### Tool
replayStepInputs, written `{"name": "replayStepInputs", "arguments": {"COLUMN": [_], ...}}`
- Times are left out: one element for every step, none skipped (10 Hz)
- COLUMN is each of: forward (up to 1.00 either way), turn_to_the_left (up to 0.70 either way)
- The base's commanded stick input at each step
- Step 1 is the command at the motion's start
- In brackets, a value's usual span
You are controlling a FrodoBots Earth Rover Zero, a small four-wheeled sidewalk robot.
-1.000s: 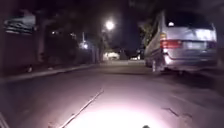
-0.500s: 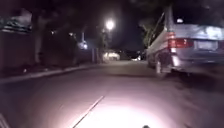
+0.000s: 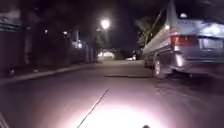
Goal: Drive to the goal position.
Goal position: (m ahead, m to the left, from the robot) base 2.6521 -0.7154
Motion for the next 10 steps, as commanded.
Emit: {"name": "replayStepInputs", "arguments": {"forward": [0.7, 0.7, 0.7, 0.7, 0.7, 0.7, 0.7, 0.7, 0.7, 0.7], "turn_to_the_left": [0.0, 0.0, 0.0, -0.12, -0.35, -0.35, -0.14, 0.0, 0.0, 0.0]}}
